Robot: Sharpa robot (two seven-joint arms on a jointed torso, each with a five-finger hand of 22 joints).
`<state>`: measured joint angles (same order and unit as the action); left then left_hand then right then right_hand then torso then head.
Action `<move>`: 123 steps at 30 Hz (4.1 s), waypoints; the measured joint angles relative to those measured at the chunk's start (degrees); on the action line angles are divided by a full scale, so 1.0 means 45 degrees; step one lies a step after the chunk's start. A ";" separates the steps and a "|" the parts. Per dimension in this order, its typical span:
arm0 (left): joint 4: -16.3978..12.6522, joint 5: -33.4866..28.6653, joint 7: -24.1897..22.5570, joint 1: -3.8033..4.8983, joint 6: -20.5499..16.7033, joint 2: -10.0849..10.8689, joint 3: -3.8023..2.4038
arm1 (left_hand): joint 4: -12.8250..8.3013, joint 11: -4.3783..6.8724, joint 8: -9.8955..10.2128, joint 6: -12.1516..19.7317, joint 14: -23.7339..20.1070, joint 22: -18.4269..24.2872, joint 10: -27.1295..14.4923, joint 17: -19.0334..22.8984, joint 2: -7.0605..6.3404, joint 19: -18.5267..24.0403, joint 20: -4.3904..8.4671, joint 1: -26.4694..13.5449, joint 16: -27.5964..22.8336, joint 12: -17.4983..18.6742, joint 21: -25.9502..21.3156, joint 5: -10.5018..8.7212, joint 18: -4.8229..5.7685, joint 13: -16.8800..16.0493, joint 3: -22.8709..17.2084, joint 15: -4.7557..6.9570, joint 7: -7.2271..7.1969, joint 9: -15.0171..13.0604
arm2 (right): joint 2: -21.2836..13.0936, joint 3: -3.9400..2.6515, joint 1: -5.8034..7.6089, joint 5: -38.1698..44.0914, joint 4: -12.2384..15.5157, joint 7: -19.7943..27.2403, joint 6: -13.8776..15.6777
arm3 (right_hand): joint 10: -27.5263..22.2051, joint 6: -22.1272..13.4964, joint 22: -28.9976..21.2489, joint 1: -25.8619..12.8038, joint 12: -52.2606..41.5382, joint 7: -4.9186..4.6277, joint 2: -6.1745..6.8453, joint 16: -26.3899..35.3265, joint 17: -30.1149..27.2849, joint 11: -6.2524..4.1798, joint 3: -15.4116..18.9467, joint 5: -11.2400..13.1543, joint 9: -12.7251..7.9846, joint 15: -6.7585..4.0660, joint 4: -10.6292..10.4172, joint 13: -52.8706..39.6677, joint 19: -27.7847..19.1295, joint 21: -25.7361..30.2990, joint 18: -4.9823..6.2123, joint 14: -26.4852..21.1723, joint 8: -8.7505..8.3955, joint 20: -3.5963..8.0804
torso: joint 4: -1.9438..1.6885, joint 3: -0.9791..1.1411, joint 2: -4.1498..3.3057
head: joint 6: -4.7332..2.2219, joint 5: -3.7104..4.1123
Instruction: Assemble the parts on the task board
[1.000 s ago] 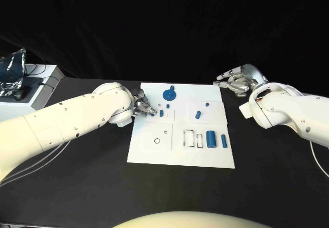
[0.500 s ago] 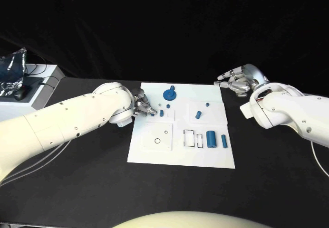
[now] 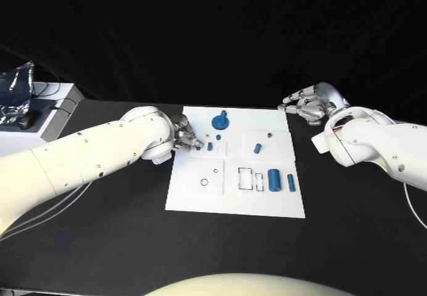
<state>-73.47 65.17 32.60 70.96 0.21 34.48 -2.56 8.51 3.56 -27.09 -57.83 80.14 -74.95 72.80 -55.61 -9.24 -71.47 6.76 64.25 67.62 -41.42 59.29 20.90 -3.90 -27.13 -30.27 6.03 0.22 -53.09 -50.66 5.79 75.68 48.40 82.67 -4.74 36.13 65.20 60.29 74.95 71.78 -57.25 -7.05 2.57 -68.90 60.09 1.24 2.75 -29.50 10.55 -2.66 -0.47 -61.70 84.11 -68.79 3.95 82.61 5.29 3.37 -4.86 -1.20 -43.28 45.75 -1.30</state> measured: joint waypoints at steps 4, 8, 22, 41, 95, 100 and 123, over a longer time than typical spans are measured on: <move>-0.0020 0.0028 0.0002 0.0000 0.0017 0.0013 -0.0001 | 0.0000 0.0000 -0.0045 0.0001 0.0000 0.0000 0.0000 -0.0015 -0.0022 0.0000 0.0000 -0.0022 0.0000 0.0000 0.0000 -0.0001 0.0000 0.0000 0.0000 0.0000 0.0002 -0.0053 | 0.0000 0.0000 -0.0002 0.0000 -0.0004 0.0000 0.0000 | 0.0001 0.0000 0.0000 0.0000 0.0000 0.0001 0.0000 0.0000 0.0000 0.0001 0.0000 0.0000 0.0000 0.0000 0.0000 0.0001 0.0000 0.0000 0.0000 0.0000 0.0000 0.0000 | -0.0001 0.0001 -0.0001 | 0.0010 0.0000; -0.0047 0.0055 0.0010 -0.0001 0.0064 0.0040 -0.0001 | -0.0001 0.0034 -0.0045 0.0002 0.0000 0.0001 0.0038 -0.0062 -0.0036 -0.0046 -0.0047 -0.0036 0.0056 -0.0001 0.0052 -0.0002 0.0000 0.0001 0.0000 0.0000 0.0002 -0.0058 | 0.0000 0.0000 -0.0004 0.0000 -0.0005 0.0000 -0.0001 | 0.0002 -0.0001 -0.0001 0.0000 0.0000 0.0001 0.0000 0.0000 0.0000 0.0002 0.0000 0.0000 0.0000 0.0000 0.0000 0.0001 0.0000 0.0000 0.0000 0.0000 0.0000 0.0000 | -0.0001 0.0002 0.0000 | 0.0015 -0.0009; -0.0125 0.0191 0.0043 0.0007 0.0246 0.0101 -0.0009 | -0.0001 0.0046 -0.0047 0.0021 0.0000 0.0003 0.0054 -0.0144 -0.0101 -0.0046 -0.0046 -0.0102 0.0109 -0.0001 0.0052 -0.0007 -0.0001 0.0001 -0.0001 0.0000 0.0021 -0.0024 | -0.0003 0.0001 -0.0008 -0.0001 -0.0006 0.0000 -0.0005 | 0.0011 -0.0003 -0.0003 0.0000 0.0000 0.0004 0.0000 0.0000 0.0000 0.0011 0.0000 0.0000 0.0000 0.0000 -0.0001 0.0002 0.0000 0.0000 0.0000 0.0000 0.0000 0.0000 | -0.0001 0.0006 0.0000 | 0.0028 -0.0011; -0.0134 0.0317 0.0101 0.0013 0.0269 0.0072 -0.0011 | -0.0266 0.0023 -0.0074 0.0020 0.0000 0.0006 0.0073 -0.0154 -0.0150 -0.0045 -0.0046 -0.0149 0.0109 -0.0001 0.0051 -0.0056 -0.0001 0.0002 -0.0265 0.0000 0.0023 -0.0009 | -0.0011 0.0001 -0.0011 0.0000 0.0006 0.0000 -0.0005 | 0.0024 -0.0022 -0.0006 0.0000 0.0000 0.0024 0.0000 0.0000 0.0000 0.0024 0.0000 0.0000 0.0000 0.0000 -0.0001 0.0003 0.0000 0.0000 0.0000 0.0000 0.0000 0.0000 | 0.0000 0.0009 -0.0007 | 0.0040 -0.0007; 0.0064 0.0031 0.0272 -0.0016 0.0211 0.0055 0.0000 | 0.1713 0.0004 0.0135 -0.0439 0.0000 0.0009 0.0092 -0.0033 0.0249 -0.0116 -0.0066 -0.0143 -0.0015 -0.0157 -0.0049 -0.0051 0.0000 -0.0003 0.5573 0.0000 -0.0205 0.0102 | -0.0056 0.0001 -0.0017 0.0000 0.0031 0.0011 -0.0002 | 0.0003 0.0002 0.0000 0.0000 0.0000 0.0001 0.0000 0.0000 -0.0014 0.0003 0.0000 0.0000 0.0000 0.0000 -0.0002 0.0005 0.0000 0.0000 0.0000 0.0000 0.0000 0.0000 | -0.0001 0.0001 0.0001 | 0.0065 0.0012; 0.0058 0.0024 0.0277 -0.0020 0.0194 0.0058 -0.0005 | 0.1695 0.0004 0.0133 -0.0441 -0.0001 0.0009 0.0092 -0.0033 0.0757 -0.0163 -0.0114 -0.0041 -0.0015 -0.0214 -0.0049 -0.0051 0.0000 -0.0004 0.7323 0.0000 -0.0207 0.0095 | -0.0064 0.0001 -0.0019 0.0000 0.0031 0.0012 -0.0001 | 0.0005 0.0002 0.0000 0.0000 0.0000 0.0001 0.0000 0.0000 -0.0014 0.0005 0.0000 0.0000 0.0001 0.0000 -0.0002 0.0005 0.0000 0.0000 0.0000 0.0000 0.0000 0.0000 | 0.0001 0.0000 0.0000 | 0.0060 0.0016; -0.0267 -0.0001 0.0350 -0.0097 -0.0023 0.0277 -0.0053 | 0.1779 0.0003 0.0075 -0.0443 0.0049 0.0010 0.0092 -0.0086 0.0705 -0.0208 -0.0160 -0.0364 -0.0015 -0.0261 -0.0049 -0.0503 -0.0001 -0.0004 0.8302 0.0050 -0.0213 0.0096 | -0.0073 0.0001 -0.0087 0.0000 0.0021 0.0030 0.0003 | 0.0025 -0.0001 -0.0004 0.0000 0.0000 0.0005 0.0000 0.0000 -0.0013 0.0025 0.0000 0.0000 0.0000 0.0000 -0.0002 0.0006 0.0000 0.0000 0.0000 0.0000 0.0000 0.0000 | 0.0004 0.0002 -0.0001 | 0.0048 -0.0005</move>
<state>-74.67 65.17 34.17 70.53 0.10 35.73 -2.80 16.52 3.58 -26.76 -59.82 80.37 -74.91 73.21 -55.99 -6.07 -72.41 6.04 62.61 67.55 -42.59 59.07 18.64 -3.91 -27.15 7.09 6.25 -0.74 -52.66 -50.99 5.79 75.29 48.40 82.76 -4.61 36.15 65.32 60.28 74.93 71.78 -57.25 -7.03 2.57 -68.90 60.03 1.35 2.75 -29.50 10.56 -2.66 -0.47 -61.67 84.11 -68.79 3.95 82.61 5.29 3.37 -4.84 -1.19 -43.28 45.97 -1.32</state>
